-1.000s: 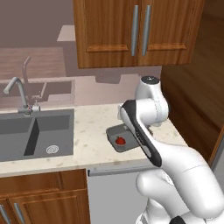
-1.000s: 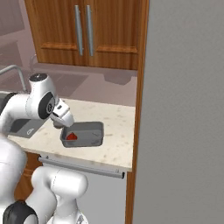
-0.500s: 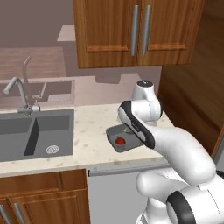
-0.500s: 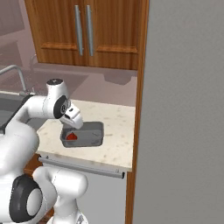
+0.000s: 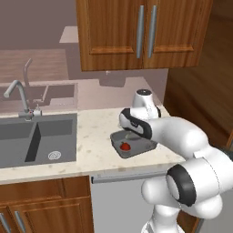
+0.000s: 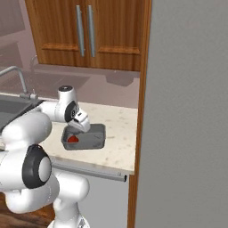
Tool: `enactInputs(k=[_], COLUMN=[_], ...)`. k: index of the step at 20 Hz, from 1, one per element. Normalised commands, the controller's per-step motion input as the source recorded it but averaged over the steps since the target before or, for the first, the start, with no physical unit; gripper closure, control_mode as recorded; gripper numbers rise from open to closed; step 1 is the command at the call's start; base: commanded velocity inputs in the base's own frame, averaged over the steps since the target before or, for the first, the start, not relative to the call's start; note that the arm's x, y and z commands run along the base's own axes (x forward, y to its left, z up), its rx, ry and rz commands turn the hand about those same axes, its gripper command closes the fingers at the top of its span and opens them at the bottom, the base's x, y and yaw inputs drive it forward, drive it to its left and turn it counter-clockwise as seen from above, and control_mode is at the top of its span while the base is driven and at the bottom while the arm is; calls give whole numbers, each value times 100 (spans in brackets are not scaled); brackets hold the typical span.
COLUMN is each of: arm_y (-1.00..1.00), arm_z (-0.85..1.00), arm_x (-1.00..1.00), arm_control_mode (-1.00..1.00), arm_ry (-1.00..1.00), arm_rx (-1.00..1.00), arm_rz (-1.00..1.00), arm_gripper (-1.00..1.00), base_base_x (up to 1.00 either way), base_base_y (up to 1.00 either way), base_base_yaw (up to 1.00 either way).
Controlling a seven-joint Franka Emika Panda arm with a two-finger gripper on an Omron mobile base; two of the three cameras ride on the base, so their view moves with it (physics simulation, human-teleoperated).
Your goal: Take the eggplant and bell pepper out of the freezer and place them in the tupperware container on the counter. Then put the tupperware containing the vegetables back in the freezer.
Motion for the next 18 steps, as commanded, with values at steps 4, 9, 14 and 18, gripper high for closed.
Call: enactInputs(k=[4, 9, 14, 18], arm_y=[0, 0, 0, 0], arm_z=[-48, -49, -37, -36], arm_x=[55, 50, 32, 41], arm_control_mode=[-100, -100, -100, -100], arm_ry=[3, 5, 1, 1], arm_rx=[0, 0, 0, 0], arm_rz=[2, 3, 5, 5], arm_gripper=[100, 100, 100, 100], base_base_x=[0, 0, 0, 0], base_base_y=[0, 0, 0, 0], base_base_yaw=[0, 0, 0, 0])
